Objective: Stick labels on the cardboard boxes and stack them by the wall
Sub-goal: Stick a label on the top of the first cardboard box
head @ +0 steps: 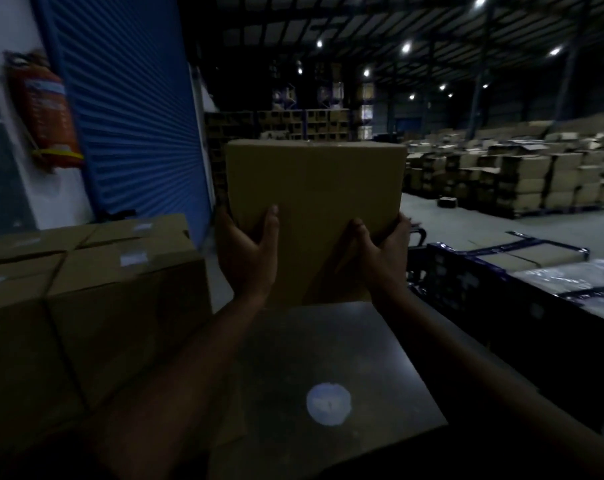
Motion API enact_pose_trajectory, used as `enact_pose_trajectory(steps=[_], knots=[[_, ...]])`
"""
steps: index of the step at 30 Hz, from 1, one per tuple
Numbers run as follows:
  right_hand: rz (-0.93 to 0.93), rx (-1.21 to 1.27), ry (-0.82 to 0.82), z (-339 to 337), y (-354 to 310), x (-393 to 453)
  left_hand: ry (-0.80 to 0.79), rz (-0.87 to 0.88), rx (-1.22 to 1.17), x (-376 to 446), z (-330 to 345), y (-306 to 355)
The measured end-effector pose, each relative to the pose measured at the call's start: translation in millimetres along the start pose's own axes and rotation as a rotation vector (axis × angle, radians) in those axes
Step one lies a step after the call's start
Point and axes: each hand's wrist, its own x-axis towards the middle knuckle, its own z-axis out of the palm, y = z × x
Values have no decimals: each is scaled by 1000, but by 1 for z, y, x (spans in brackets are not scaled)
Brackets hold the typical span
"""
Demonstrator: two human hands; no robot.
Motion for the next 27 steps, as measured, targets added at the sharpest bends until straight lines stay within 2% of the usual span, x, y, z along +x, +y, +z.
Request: enact_pose_trajectory(steps=[7,14,22,27], knots=[[112,-60,-6,-65,80,-14,-235,-143,-4,-79,44,-45],[276,-236,-2,-107,157,-19,-419,-255,-47,-149,89,-108],[460,-493,11,-120,264,0,-649,-427,15,-195,147,-193],[491,-579,30,-123,316,16,-769,-493,58,-206,180,-229]])
